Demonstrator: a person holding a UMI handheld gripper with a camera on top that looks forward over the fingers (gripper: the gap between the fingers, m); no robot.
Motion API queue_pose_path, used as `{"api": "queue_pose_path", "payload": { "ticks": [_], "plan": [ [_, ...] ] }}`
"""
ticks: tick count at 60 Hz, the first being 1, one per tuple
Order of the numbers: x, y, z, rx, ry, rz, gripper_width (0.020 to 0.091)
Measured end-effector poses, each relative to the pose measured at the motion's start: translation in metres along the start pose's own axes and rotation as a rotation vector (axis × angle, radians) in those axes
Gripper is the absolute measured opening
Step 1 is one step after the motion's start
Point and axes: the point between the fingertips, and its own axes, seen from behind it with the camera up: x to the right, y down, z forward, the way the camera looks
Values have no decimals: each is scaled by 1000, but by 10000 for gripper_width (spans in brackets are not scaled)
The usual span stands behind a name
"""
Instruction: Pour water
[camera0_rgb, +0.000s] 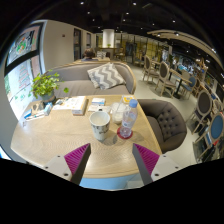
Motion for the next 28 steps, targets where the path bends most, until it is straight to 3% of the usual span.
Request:
{"api": "queue_pose_path", "payload": {
  "ticks": [28],
  "plan": [
    [-39,6,-47,4,29,-34,851]
  ]
}}
